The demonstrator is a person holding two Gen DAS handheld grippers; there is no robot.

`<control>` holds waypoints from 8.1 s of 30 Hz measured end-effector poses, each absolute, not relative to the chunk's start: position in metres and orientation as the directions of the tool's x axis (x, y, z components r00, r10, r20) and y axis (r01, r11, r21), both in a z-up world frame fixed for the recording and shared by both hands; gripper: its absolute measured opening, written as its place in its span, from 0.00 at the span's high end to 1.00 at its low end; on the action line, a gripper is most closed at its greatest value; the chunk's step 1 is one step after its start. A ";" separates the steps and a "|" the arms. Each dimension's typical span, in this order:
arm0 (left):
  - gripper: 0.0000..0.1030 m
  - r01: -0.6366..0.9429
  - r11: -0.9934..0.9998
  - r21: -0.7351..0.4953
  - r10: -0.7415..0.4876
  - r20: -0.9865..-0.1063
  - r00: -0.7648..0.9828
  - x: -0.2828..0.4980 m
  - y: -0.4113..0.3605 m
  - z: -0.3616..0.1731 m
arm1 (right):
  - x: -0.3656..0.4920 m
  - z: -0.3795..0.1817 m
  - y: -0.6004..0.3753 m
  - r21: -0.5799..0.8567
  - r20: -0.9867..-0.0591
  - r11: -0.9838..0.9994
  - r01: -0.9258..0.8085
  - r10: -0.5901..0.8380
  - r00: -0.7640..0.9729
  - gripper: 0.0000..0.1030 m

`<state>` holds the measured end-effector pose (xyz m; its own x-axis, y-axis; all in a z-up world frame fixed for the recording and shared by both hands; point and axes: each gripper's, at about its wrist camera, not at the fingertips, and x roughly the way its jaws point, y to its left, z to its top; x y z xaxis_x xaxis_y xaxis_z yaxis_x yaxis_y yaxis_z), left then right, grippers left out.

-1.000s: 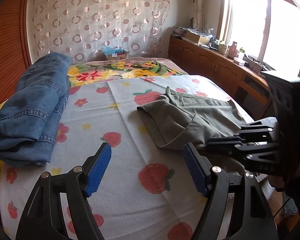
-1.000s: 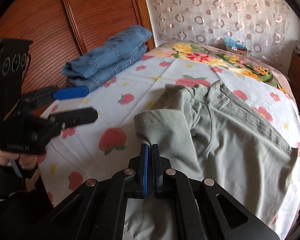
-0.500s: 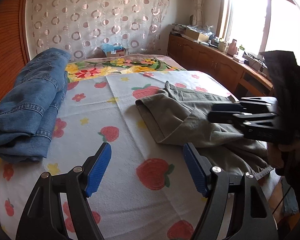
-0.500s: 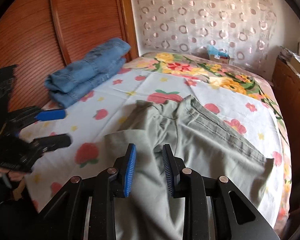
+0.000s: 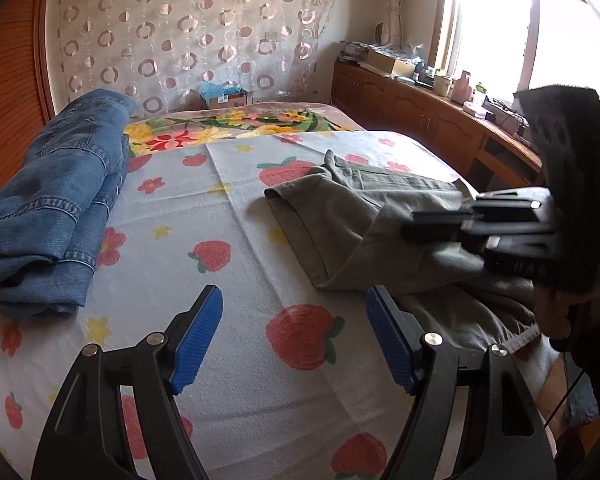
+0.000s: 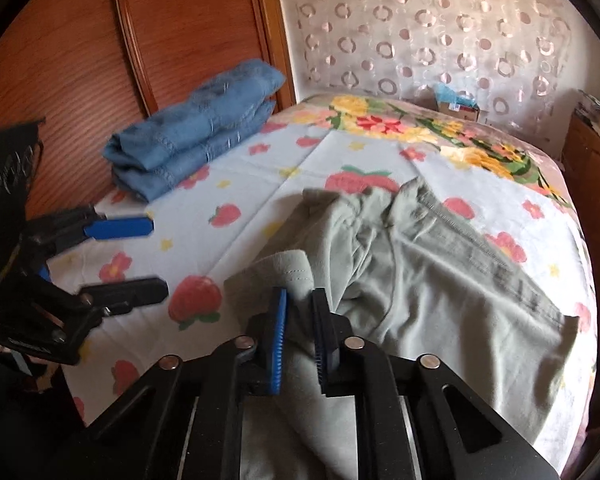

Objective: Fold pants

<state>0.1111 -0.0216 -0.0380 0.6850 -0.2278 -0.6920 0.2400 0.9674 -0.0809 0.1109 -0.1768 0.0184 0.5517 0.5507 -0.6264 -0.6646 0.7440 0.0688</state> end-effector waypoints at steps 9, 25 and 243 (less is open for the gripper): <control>0.27 0.273 0.960 -0.066 -0.240 -0.697 0.675 0.108 -0.036 -0.039 | 0.107 0.042 -0.214 0.086 -0.546 0.804 -0.588 0.531 0.647 0.98; 0.27 0.316 0.948 -0.042 -0.250 -0.712 0.656 0.107 -0.054 -0.043 | 0.156 0.029 -0.304 -0.021 -0.615 0.967 -0.254 0.187 0.766 0.97; 0.96 0.410 0.907 -0.092 -0.370 -0.638 0.675 -0.006 -0.029 -0.003 | 0.017 0.029 -0.252 0.123 -0.581 0.842 -0.525 0.490 0.650 0.94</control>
